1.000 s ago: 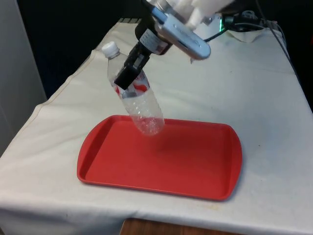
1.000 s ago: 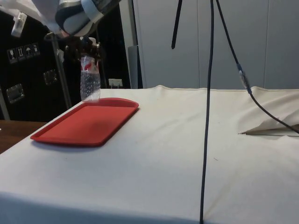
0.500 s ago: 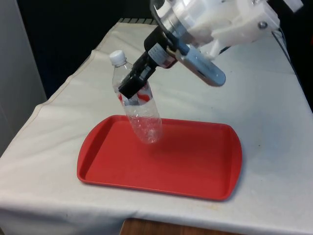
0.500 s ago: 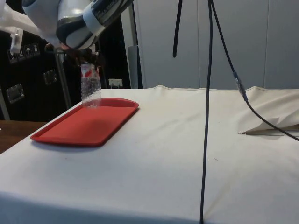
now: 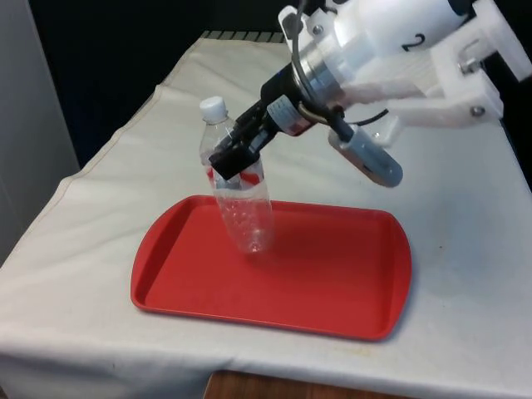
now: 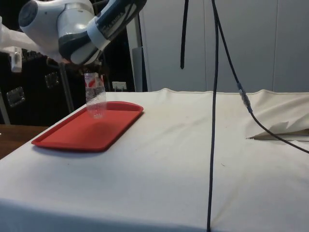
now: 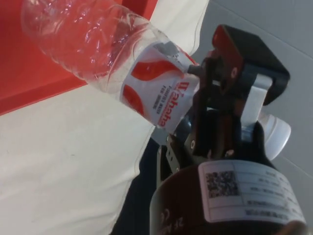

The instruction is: Place the bottle upright on the tray.

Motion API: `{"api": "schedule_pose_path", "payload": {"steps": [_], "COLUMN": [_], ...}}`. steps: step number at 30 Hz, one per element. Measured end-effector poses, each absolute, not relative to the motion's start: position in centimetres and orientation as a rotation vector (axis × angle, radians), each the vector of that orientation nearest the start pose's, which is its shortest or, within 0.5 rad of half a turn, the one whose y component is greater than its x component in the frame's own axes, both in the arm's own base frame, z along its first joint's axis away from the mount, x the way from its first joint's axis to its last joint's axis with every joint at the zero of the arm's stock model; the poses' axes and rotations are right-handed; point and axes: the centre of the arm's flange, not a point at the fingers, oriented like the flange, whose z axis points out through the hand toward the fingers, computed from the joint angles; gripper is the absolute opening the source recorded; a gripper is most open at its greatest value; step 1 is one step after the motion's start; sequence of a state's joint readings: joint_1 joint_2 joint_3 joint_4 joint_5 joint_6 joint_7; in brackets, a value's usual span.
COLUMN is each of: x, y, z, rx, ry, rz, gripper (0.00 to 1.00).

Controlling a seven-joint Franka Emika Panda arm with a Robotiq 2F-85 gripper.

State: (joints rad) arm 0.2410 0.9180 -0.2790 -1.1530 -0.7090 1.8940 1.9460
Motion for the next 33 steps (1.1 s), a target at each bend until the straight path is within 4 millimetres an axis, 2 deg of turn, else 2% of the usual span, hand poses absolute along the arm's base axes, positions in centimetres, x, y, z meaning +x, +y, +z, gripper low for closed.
{"api": "schedule_pose_path", "payload": {"steps": [10, 19, 33], "x": [75.8, 75.8, 75.7], "y": [0.1, 1.5, 1.4], "z": [25.1, 24.6, 24.2], "rx": [1.611, 1.57, 1.567], "ry": [-1.679, -1.663, -1.656], "rz": [0.862, 0.888, 0.883], "gripper": [0.07, 0.07, 0.07]}}
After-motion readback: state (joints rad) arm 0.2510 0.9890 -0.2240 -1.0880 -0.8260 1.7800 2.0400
